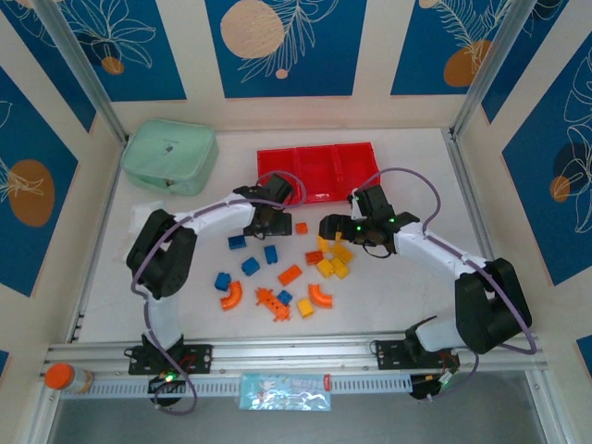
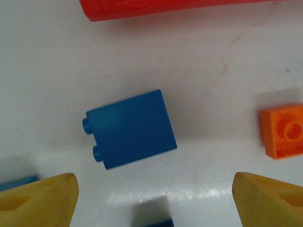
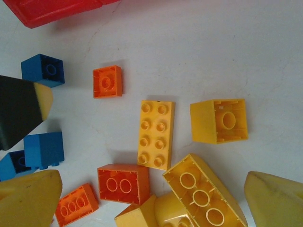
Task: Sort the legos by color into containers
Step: Pick up the lego from the center of the table.
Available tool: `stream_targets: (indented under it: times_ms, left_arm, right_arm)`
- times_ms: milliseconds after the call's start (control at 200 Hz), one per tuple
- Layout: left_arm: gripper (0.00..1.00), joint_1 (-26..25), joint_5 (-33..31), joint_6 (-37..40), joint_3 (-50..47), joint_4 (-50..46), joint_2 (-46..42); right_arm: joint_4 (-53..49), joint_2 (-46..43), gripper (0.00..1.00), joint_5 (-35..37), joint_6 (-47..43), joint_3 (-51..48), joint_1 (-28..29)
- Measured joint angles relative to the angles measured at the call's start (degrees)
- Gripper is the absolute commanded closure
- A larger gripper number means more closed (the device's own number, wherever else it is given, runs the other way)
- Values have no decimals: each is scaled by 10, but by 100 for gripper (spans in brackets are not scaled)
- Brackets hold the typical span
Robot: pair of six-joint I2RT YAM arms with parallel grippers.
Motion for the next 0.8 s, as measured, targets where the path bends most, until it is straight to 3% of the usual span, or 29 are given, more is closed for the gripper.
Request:
stream_targets:
  times_ms: [325, 795]
  left_arm:
    - [33, 3, -38, -26, 25, -1, 53]
    - [57, 12, -62, -41, 25, 2, 57]
  right_arm:
    - [12, 10, 1, 4, -16, 0, 0]
    - [12, 16, 1, 4, -33, 1, -2]
